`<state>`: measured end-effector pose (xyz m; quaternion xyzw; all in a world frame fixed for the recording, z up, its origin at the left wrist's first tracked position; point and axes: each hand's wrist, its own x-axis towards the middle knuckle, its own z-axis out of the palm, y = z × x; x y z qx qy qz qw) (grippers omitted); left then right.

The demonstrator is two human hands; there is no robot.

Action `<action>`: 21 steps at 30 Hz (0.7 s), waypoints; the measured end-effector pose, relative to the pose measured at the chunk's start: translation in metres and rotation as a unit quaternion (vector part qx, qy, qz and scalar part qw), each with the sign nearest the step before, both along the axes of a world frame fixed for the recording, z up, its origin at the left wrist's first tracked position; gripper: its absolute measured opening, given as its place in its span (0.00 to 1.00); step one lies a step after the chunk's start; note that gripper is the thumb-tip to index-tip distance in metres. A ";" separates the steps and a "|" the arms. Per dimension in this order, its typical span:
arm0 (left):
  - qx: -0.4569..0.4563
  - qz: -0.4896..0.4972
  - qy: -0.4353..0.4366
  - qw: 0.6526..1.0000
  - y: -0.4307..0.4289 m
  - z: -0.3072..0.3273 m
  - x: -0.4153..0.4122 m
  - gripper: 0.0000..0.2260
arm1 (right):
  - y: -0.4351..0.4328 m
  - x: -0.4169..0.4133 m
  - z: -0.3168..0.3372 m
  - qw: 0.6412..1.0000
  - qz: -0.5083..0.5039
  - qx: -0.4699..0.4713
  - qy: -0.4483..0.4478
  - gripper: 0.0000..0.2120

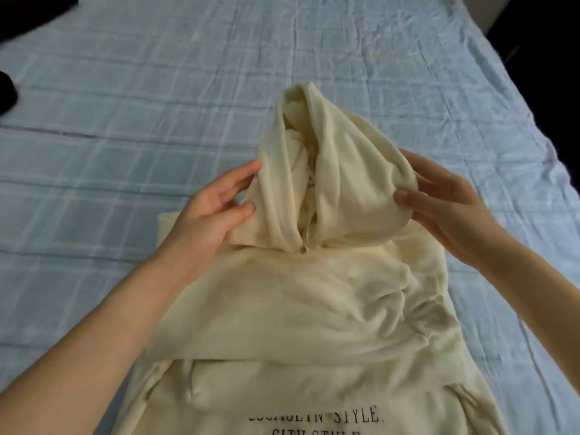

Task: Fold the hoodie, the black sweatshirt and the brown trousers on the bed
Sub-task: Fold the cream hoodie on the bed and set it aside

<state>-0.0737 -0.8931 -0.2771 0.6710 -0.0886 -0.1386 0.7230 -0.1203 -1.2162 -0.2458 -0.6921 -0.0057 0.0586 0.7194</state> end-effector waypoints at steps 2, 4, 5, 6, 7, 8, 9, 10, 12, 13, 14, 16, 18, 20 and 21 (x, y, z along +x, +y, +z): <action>0.042 -0.035 0.005 0.998 0.014 -0.005 -0.042 0.24 | -0.002 -0.045 -0.009 0.998 -0.011 -0.050 0.039 0.24; 0.121 -0.086 0.034 0.988 0.024 -0.017 -0.077 0.26 | -0.001 -0.089 -0.025 0.988 0.010 -0.116 0.101 0.24; 0.176 -0.119 0.040 0.976 0.028 -0.023 -0.089 0.26 | 0.002 -0.106 -0.031 0.980 0.040 -0.148 0.130 0.23; 0.223 -0.140 0.038 0.964 0.032 -0.028 -0.096 0.26 | 0.004 -0.120 -0.035 0.970 0.065 -0.180 0.153 0.22; 0.239 -0.135 0.035 0.961 0.034 -0.029 -0.097 0.26 | 0.006 -0.127 -0.036 0.961 0.064 -0.215 0.163 0.21; 0.236 -0.101 0.035 0.966 0.034 -0.029 -0.093 0.24 | 0.008 -0.128 -0.033 0.955 0.033 -0.248 0.160 0.19; 0.228 -0.051 0.030 0.972 0.031 -0.027 -0.084 0.20 | 0.010 -0.120 -0.030 0.952 -0.023 -0.270 0.145 0.15; 0.221 0.001 0.019 0.975 0.025 -0.024 -0.071 0.17 | 0.015 -0.108 -0.026 0.948 -0.082 -0.282 0.123 0.12; 0.167 0.063 0.035 0.983 0.003 -0.022 -0.041 0.13 | 0.028 -0.072 -0.023 0.941 -0.141 -0.293 0.094 0.12; 0.117 0.076 0.082 0.987 -0.013 -0.021 -0.029 0.12 | 0.037 -0.052 -0.022 0.943 -0.134 -0.288 0.094 0.15; 0.075 0.078 0.142 0.984 -0.029 -0.020 -0.020 0.12 | 0.046 -0.033 -0.023 0.947 -0.123 -0.277 0.106 0.18; 0.028 0.077 0.219 0.972 -0.052 -0.011 -0.017 0.16 | 0.062 -0.012 -0.027 0.951 -0.124 -0.243 0.148 0.23; 0.007 0.096 0.232 0.968 -0.059 0.005 -0.027 0.15 | 0.067 -0.017 -0.026 0.958 -0.150 -0.190 0.153 0.24; -0.049 0.107 0.217 0.969 -0.049 0.020 -0.044 0.11 | 0.064 -0.042 -0.013 0.966 -0.165 -0.163 0.113 0.24; -0.079 0.095 0.199 0.972 -0.040 0.027 -0.057 0.11 | 0.061 -0.058 -0.006 0.970 -0.165 -0.154 0.091 0.24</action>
